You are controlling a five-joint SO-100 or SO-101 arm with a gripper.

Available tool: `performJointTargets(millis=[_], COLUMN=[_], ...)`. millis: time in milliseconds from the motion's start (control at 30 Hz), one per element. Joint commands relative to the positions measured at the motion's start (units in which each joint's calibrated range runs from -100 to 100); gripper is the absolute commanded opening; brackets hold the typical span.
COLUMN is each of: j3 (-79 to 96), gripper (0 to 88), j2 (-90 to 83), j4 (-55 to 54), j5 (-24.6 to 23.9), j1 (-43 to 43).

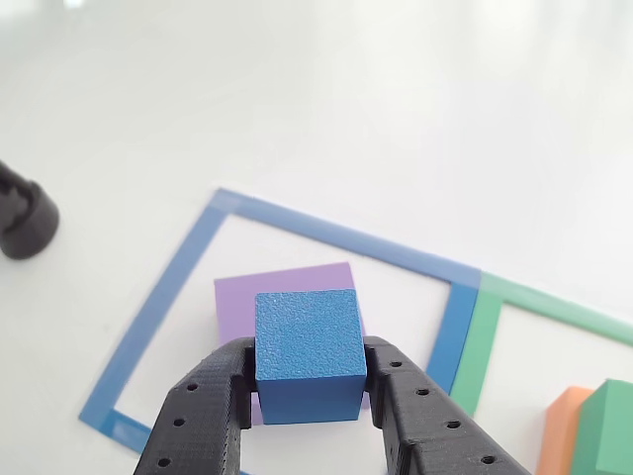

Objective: Tower of hanoi

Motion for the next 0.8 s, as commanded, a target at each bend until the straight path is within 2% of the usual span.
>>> performJointTargets(millis=[0, 300, 767], j3=[-0.43, -4.97, -11.61], gripper=[0.1, 0.1, 0.2], j2=[6.58, 21.73, 34.06], j4=[-11.06, -25.55, -32.43], j5=[0.39, 0.39, 0.39], j1=[-0.49, -1.1, -1.25])
